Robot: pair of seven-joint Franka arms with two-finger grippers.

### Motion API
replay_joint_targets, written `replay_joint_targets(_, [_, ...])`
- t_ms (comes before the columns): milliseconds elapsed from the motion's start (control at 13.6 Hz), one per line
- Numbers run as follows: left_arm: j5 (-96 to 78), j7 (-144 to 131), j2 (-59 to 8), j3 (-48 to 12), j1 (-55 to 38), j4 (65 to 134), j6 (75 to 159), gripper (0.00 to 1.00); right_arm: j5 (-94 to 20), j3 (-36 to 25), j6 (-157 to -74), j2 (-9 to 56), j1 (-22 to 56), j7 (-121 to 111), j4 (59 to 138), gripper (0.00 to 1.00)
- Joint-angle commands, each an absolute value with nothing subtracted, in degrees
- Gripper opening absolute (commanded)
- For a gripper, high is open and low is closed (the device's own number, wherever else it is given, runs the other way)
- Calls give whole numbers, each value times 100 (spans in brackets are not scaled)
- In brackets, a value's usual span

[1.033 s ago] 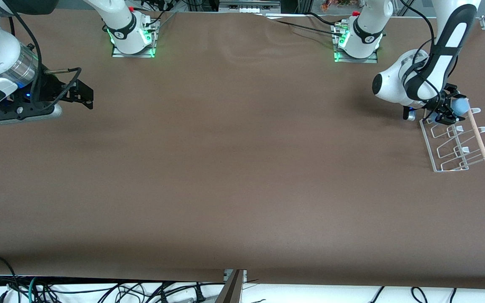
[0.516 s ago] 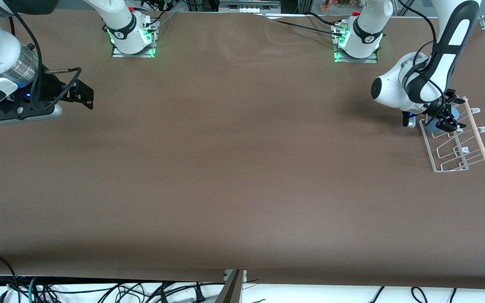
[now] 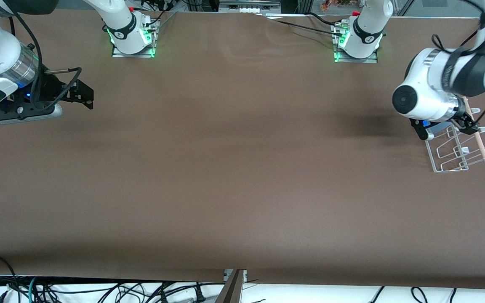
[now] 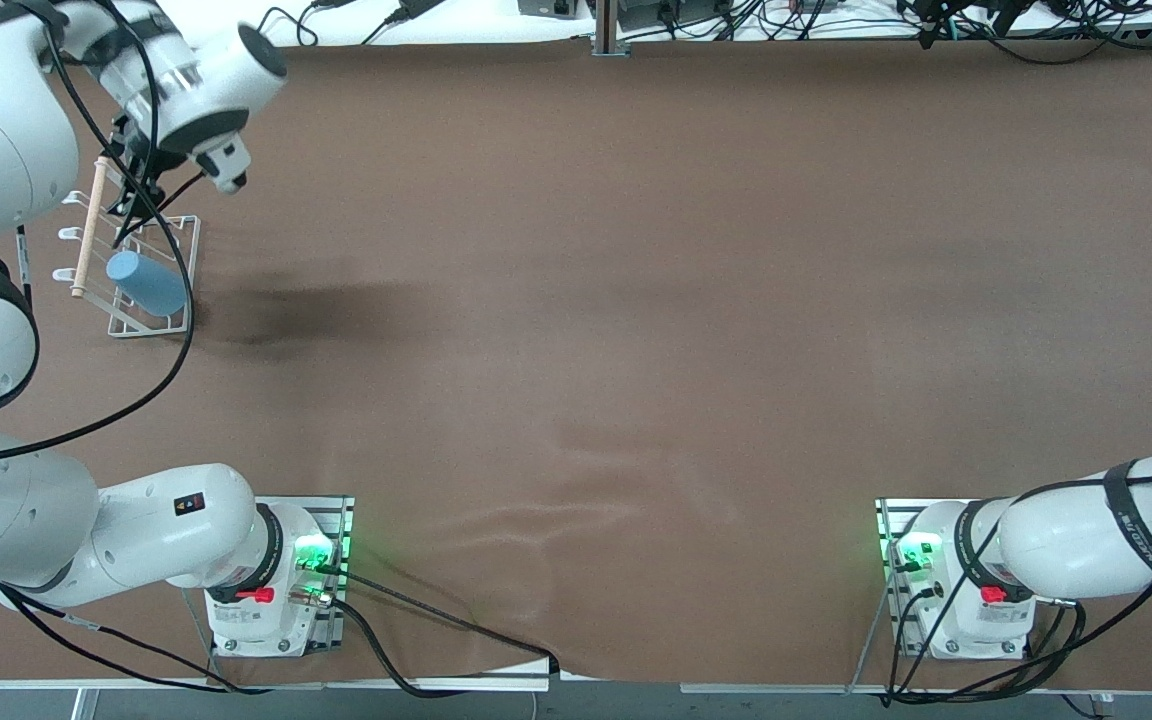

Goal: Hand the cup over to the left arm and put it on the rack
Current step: 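Open the left gripper to release the cup on the rack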

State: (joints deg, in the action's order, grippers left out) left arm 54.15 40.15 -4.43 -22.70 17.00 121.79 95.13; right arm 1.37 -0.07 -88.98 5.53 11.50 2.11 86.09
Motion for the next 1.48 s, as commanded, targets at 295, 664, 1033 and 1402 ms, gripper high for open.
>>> replay_joint_targets(295, [2989,4061,-492,-2250,1433,10030,9246,100,70,17,-8851,536,1160,264,8543,100])
replay_joint_targets(664, [1680,1695,-475,-2224,1152,9160,9132,100,79,44,-8842,536,1169,264,8543,100])
replay_joint_targets(1033, [66,-640,-501,-1427,888,8692,8859,100,79,35,-8859,545,1169,264,8543,100])
replay_joint_targets(1402, [-140,-633,-439,-238,62,8517,8755,100,79,44,-8824,527,1178,264,8543,100])
